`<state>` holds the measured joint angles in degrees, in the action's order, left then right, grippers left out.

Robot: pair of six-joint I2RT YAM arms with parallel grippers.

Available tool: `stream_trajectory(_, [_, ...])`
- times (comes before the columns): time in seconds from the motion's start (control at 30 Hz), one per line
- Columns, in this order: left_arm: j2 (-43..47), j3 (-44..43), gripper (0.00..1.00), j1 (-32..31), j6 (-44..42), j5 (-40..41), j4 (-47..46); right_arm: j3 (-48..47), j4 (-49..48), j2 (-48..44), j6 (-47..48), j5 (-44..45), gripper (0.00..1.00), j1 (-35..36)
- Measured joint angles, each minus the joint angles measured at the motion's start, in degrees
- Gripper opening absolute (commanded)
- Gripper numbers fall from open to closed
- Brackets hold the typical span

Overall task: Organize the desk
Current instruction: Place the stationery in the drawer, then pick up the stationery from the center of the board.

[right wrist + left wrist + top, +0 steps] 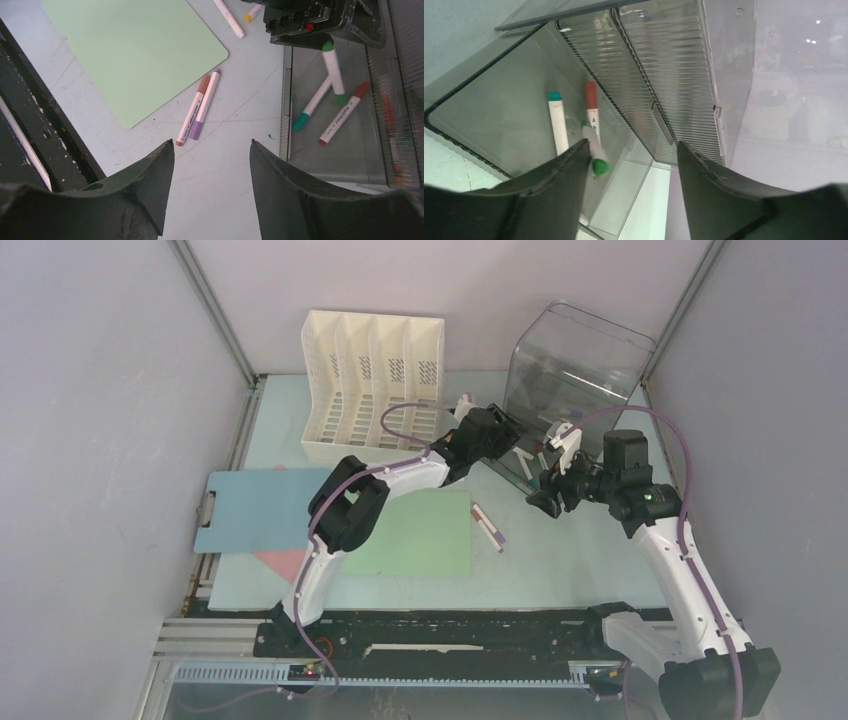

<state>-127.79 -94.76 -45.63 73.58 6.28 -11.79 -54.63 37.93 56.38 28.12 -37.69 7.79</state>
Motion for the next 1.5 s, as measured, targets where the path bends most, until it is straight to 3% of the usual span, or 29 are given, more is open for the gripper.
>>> stream_trajectory(0.23, [1.0, -0.8, 0.75, -0.1, -4.3, 0.0, 2.7, 0.0, 0.0, 0.0, 0.2, -0.1, 0.65, -0.3])
stream_trajectory(0.37, [6.1, 1.9, 0.76, -0.2, -10.7, 0.5, 3.5, 0.0, 0.0, 0.0, 0.3, -0.3, 0.65, -0.5])
stream_trajectory(0.73, [36.8, 25.5, 0.81, -1.5, -30.2, 7.5, -1.4, 0.0, 0.6, 0.2, 1.2, -1.1, 0.65, -1.1])
stream_trajectory(1.0, [47.1, 41.1, 0.81, -6.8, -39.6, 13.8, -3.8, 0.0, 1.0, 1.5, 1.6, -1.4, 0.65, -1.4])
stream_trajectory(1.3, [47.4, 46.3, 0.71, -10.4, -30.4, 18.2, 2.3, 0.0, 1.0, 1.9, 1.8, -1.4, 0.65, -1.4])
stream_trajectory(1.4, [44.0, 43.4, 0.7, -14.1, -24.7, 22.5, 9.4, 0.0, 1.0, 2.1, 1.9, -1.4, 0.65, -1.4])
stream_trajectory(1.5, [37.8, 36.7, 0.6, -16.9, -19.9, 25.2, 17.6, 0.0, 1.0, 2.3, 1.9, -1.3, 0.65, -1.5])
